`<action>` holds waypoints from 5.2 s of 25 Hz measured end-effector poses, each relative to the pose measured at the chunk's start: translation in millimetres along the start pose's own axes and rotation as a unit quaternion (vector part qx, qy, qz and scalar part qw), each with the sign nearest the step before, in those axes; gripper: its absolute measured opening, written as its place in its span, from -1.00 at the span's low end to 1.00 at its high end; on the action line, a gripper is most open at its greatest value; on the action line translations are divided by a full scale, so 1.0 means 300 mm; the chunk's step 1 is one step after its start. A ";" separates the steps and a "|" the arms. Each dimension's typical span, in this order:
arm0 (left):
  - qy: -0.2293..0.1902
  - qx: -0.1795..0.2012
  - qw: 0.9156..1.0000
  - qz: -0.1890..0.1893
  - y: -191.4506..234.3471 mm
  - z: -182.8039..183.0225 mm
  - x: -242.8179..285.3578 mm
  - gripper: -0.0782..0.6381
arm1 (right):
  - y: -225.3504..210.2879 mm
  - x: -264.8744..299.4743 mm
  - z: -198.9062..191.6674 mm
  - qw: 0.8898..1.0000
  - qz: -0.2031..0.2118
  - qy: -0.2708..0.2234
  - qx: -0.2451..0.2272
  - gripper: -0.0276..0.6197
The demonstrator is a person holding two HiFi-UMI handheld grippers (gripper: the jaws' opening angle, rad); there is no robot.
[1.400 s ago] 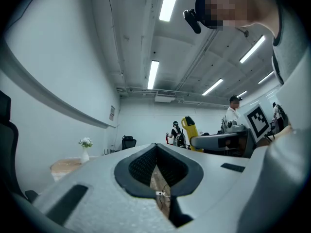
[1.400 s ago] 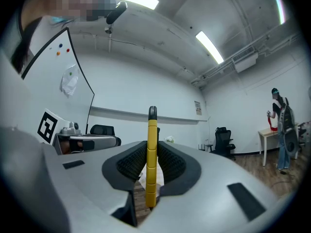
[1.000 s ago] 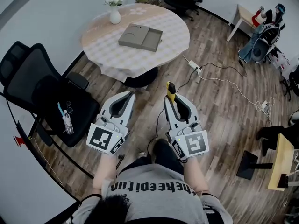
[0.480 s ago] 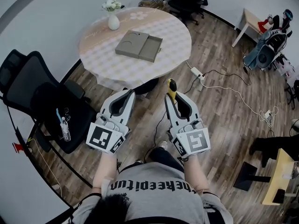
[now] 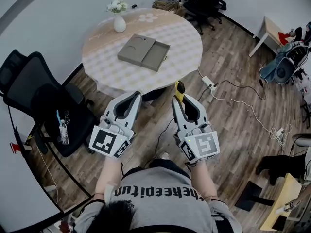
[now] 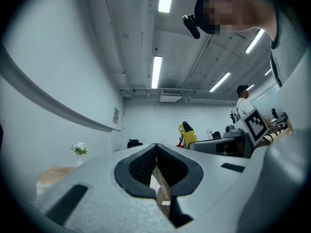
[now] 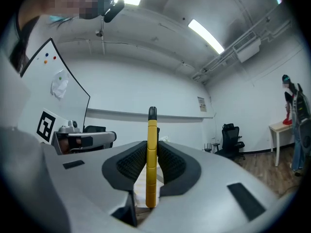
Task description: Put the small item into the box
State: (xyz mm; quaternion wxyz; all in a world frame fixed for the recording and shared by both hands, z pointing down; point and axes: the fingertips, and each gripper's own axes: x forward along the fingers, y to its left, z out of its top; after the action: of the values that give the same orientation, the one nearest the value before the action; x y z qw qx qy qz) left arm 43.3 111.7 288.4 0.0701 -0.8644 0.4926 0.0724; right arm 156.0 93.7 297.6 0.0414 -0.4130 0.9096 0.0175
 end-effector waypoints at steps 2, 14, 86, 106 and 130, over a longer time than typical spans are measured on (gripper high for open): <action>0.001 0.002 1.000 0.004 -0.010 -0.008 0.037 -0.74 | -0.035 0.006 -0.004 1.000 0.008 0.000 0.000 -0.69; 0.015 0.010 1.000 0.021 -0.010 -0.041 0.151 -0.74 | -0.149 0.055 -0.038 0.999 0.029 0.006 0.016 -0.69; 0.032 -0.037 0.992 -0.118 0.990 -0.322 0.744 -0.74 | -0.461 1.110 -0.413 0.977 -0.162 0.090 0.100 -0.68; 0.067 -0.045 0.992 -0.094 1.112 -0.478 0.947 -0.74 | -0.673 1.302 -0.857 0.934 -0.175 0.217 0.223 -0.69; 0.098 -0.055 0.991 -0.069 1.179 -0.578 0.995 -0.74 | -0.707 1.360 -1.155 0.865 -0.209 0.373 0.263 -0.68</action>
State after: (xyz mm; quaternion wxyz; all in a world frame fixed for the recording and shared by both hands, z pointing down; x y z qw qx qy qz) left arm -101.2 -351.4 382.7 -0.0212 -0.9017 0.4318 0.0088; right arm 27.0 -374.7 606.6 -0.1911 -0.5428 0.7204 -0.3871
